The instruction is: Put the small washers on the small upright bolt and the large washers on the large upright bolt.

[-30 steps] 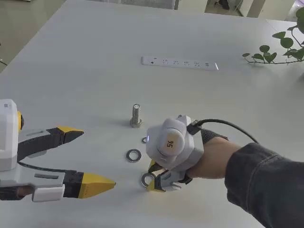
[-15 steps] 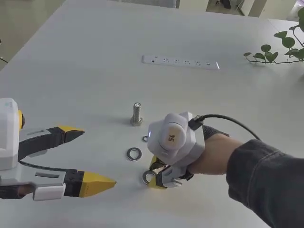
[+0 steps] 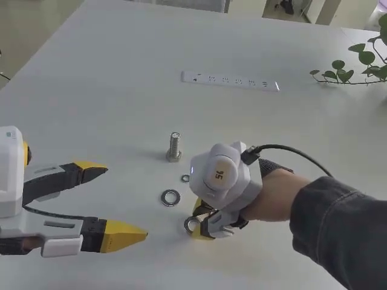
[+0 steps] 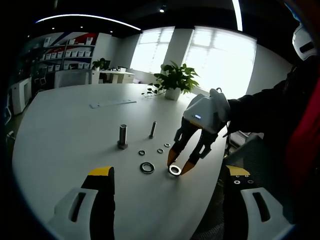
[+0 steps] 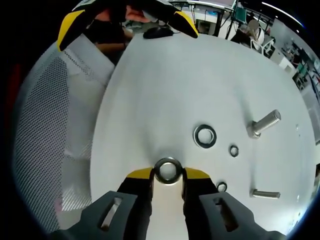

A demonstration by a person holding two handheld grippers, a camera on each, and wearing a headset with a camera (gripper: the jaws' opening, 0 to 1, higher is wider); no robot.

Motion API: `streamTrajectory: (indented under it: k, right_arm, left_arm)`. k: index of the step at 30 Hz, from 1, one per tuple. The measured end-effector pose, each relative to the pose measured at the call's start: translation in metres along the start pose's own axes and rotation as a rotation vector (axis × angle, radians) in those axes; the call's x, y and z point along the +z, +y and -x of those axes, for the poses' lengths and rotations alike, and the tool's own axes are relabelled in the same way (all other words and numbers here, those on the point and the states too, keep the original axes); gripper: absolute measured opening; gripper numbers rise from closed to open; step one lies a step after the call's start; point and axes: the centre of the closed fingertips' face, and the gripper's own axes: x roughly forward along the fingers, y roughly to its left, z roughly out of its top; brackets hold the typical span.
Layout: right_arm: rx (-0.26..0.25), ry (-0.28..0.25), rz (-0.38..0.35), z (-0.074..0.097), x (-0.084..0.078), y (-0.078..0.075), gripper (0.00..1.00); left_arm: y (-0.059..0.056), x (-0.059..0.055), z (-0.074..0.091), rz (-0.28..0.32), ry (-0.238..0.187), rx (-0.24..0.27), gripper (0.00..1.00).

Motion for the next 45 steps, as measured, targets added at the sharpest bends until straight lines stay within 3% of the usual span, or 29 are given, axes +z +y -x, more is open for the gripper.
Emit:
streamTrajectory:
  k: [10,21,45]
  right_arm:
    - [0.009,-0.009,-0.022,0.007,0.003,-0.004,0.23]
    - [-0.020,-0.005,-0.016,0.025,0.008,-0.016,0.23]
    - [-0.092,0.001,0.009,0.073,0.028,-0.059,0.23]
  left_arm:
    - [0.000,-0.001,0.001,0.001,-0.002,-0.005,0.90]
    - [-0.001,0.001,0.001,-0.004,-0.007,-0.010,0.90]
    - [-0.005,0.001,0.003,-0.007,-0.026,-0.012,0.90]
